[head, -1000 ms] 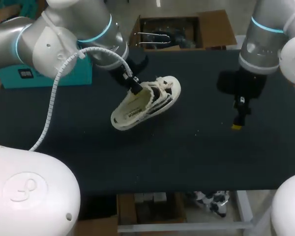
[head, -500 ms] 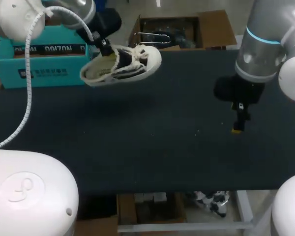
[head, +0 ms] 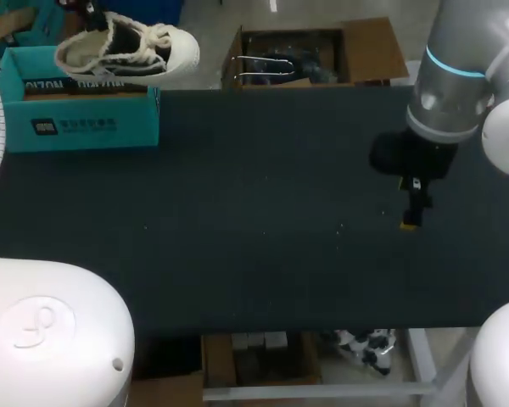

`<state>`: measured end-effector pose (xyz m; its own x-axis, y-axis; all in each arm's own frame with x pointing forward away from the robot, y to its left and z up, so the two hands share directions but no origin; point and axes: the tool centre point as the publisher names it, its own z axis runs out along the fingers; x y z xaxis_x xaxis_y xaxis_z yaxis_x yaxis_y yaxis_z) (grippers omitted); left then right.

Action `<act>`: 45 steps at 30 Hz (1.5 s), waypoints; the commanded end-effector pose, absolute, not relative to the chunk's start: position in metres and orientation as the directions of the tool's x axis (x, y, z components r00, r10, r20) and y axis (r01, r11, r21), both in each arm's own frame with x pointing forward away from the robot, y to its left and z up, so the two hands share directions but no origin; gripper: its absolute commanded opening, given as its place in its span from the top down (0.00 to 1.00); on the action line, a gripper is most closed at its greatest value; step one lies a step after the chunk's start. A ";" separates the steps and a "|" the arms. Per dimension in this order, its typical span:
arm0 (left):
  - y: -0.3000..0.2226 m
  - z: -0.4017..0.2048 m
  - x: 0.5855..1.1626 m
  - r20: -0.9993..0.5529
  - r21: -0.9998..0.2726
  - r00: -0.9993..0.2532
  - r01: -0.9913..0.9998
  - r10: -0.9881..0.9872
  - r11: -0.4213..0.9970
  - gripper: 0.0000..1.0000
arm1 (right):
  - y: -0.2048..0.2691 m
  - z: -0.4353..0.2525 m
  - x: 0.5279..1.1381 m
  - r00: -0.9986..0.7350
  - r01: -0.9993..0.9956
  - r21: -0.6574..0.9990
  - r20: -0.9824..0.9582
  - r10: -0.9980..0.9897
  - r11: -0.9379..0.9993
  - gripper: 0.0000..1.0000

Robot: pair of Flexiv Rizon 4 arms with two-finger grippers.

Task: Open the shoe tongue, take the insole out of the shoe, put the insole back into the shoe, and pack the shoe into the shoebox

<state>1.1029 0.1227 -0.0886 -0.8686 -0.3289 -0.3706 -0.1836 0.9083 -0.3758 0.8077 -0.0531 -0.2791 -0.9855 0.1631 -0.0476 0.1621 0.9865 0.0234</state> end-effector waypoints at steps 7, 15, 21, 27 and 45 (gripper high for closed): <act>0.213 -0.115 1.170 -0.348 -0.418 -0.859 -0.216 -0.375 0.882 1.00 | -0.053 -0.278 0.807 -0.985 0.162 0.021 -0.048 0.163 0.987 0.00; 0.257 -0.146 1.194 -0.314 -0.403 -0.860 -0.262 -0.402 0.877 1.00 | -0.053 -0.278 0.807 -0.985 0.162 0.021 -0.048 0.163 0.987 0.00; 0.272 -0.177 1.200 -0.325 -0.352 -0.852 -0.295 -0.411 0.888 1.00 | -0.053 -0.278 0.807 -0.985 0.162 0.021 -0.048 0.163 0.987 0.00; 0.279 -0.208 1.209 -0.287 -0.322 -0.868 -0.312 -0.406 0.894 1.00 | -0.053 -0.278 0.807 -0.985 0.162 0.021 -0.048 0.163 0.987 0.00; 0.296 -0.319 1.241 -0.115 -0.222 -0.892 -0.407 -0.438 0.886 1.00 | -0.053 -0.278 0.807 -0.985 0.162 0.021 -0.048 0.163 0.987 0.00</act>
